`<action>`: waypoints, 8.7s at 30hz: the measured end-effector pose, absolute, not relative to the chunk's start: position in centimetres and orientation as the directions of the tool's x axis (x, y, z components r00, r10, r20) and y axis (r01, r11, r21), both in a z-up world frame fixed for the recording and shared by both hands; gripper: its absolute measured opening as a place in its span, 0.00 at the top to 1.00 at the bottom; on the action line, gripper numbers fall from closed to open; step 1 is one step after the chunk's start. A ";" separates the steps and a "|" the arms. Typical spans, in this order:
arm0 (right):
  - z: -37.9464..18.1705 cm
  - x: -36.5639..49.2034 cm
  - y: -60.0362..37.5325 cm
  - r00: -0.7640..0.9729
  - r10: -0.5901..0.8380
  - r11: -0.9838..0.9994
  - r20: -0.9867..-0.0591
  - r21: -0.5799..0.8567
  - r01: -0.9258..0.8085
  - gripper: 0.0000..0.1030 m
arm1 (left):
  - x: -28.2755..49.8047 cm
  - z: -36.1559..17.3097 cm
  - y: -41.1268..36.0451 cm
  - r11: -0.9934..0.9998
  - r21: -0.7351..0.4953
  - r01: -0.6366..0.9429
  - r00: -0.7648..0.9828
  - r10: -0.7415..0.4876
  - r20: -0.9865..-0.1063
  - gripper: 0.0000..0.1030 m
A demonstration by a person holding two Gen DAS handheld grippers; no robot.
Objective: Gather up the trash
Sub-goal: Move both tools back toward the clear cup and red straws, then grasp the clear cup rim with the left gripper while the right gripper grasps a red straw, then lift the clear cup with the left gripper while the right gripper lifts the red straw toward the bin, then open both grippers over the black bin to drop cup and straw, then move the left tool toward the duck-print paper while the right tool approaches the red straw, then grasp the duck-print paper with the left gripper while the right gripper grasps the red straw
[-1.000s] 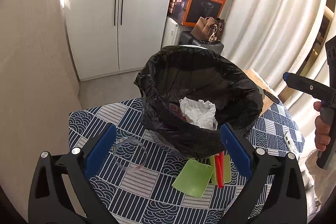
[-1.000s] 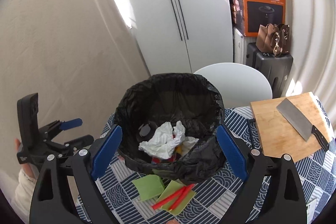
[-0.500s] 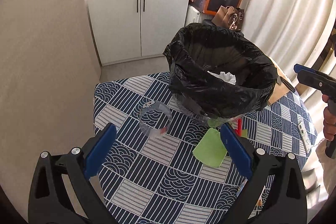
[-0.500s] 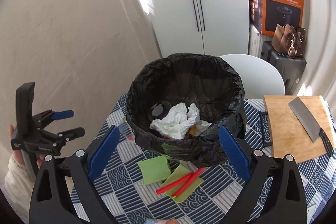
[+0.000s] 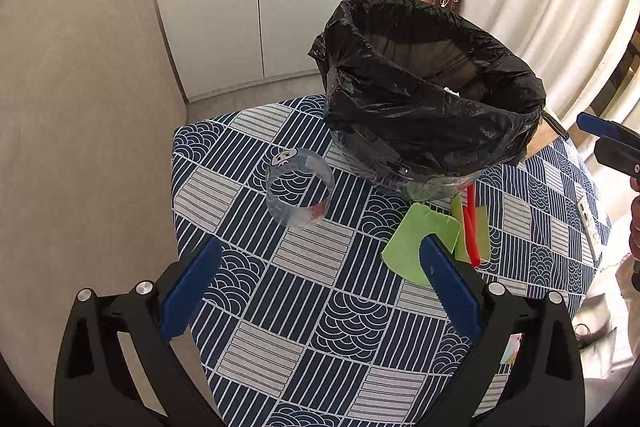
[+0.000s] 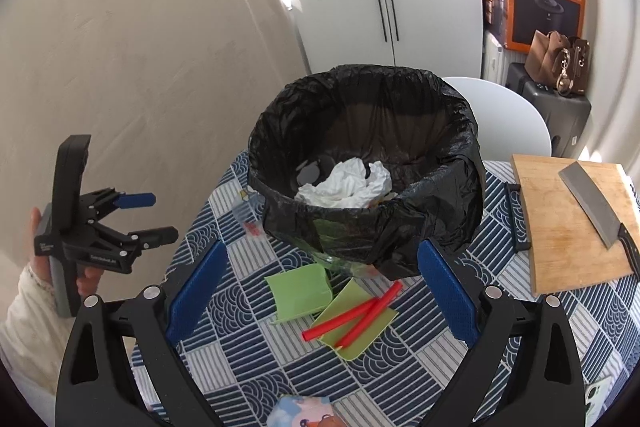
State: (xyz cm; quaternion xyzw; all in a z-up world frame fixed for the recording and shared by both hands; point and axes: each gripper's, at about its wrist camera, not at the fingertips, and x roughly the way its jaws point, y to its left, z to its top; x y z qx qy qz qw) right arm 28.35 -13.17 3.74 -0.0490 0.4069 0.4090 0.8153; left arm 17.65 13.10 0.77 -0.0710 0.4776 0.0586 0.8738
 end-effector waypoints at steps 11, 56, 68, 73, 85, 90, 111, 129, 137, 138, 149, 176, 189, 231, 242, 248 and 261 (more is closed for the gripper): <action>0.2 26.6 -15.5 0.370 0.532 0.740 -0.762 0.204 -0.641 0.11 | 19.1 -2.5 14.1 0.988 -0.102 -0.120 0.484 -0.031 -0.875 0.06; -13.0 28.9 -10.9 0.156 0.445 0.873 -0.882 0.389 -0.293 0.44 | 29.4 -11.5 16.9 0.994 -0.107 -0.008 0.463 -0.091 -0.881 0.06; -14.0 28.7 -11.7 0.119 0.528 0.841 -0.841 0.499 -0.209 0.53 | 30.8 -11.9 17.0 0.990 -0.136 -0.024 0.483 -0.107 -0.869 0.06; -15.1 28.8 -12.0 0.073 0.554 0.827 -0.830 0.537 -0.166 0.67 | 30.6 -12.4 16.7 0.994 -0.112 -0.007 0.473 -0.096 -0.876 0.06; -13.1 27.0 -12.8 0.105 0.549 0.826 -0.829 0.520 -0.217 0.87 | 30.1 -11.3 16.2 0.996 -0.084 -0.005 0.502 -0.070 -0.862 0.40; -12.0 26.7 -14.7 0.124 0.521 0.843 -0.845 0.486 -0.232 0.87 | 29.1 -10.7 16.4 0.998 -0.061 -0.028 0.531 -0.037 -0.847 0.44; -5.4 26.2 -17.2 0.118 0.604 0.726 -0.788 0.482 -0.490 0.89 | 19.3 -3.2 15.6 0.973 0.012 -0.231 0.561 0.143 -0.815 0.44; 4.3 27.6 -19.8 0.181 0.784 0.530 -0.594 0.487 -0.694 0.89 | 15.3 4.4 10.1 0.958 0.071 -0.278 0.637 0.240 -0.733 0.44; 7.0 29.2 -19.4 0.181 0.825 0.476 -0.535 0.486 -0.733 0.89 | 15.2 7.0 7.7 0.968 0.035 -0.250 0.693 0.204 -0.691 0.44; 7.4 29.4 -19.3 0.182 0.829 0.470 -0.528 0.482 -0.740 0.89 | 15.3 7.3 7.4 0.968 0.044 -0.249 0.698 0.211 -0.685 0.44; 11.1 32.0 -17.9 0.217 0.842 0.445 -0.494 0.409 -0.797 0.89 | 18.2 8.7 5.6 0.984 0.033 -0.177 0.740 0.155 -0.655 0.44; 10.3 39.2 -18.8 0.452 0.739 0.646 -0.500 0.339 -0.684 0.14 | 28.5 6.7 4.3 0.999 0.048 -0.013 0.761 0.041 -0.647 0.06; 9.0 36.4 -20.4 0.458 0.698 0.686 -0.551 0.330 -0.649 0.13 | 23.5 6.0 3.0 0.995 0.093 -0.016 0.733 0.075 -0.676 0.06; -6.8 32.1 -17.4 0.281 0.517 0.713 -0.809 0.226 -0.664 0.13 | 13.8 -4.1 -2.1 0.983 0.000 -0.186 0.527 0.100 -0.844 0.06; -13.1 32.4 -15.1 0.241 0.428 0.746 -0.871 0.190 -0.638 0.15 | 12.4 -7.3 -4.0 0.976 -0.035 -0.214 0.455 0.068 -0.888 0.06; -15.2 32.8 -13.5 0.193 0.386 0.734 -0.902 0.174 -0.656 0.39 | 12.4 -8.2 -5.0 0.981 -0.045 -0.188 0.436 0.042 -0.899 0.06; -14.3 33.3 -15.0 0.165 0.438 0.692 -0.883 0.214 -0.690 0.89 | 14.1 -10.2 -6.8 0.987 -0.113 -0.113 0.375 -0.063 -0.925 0.06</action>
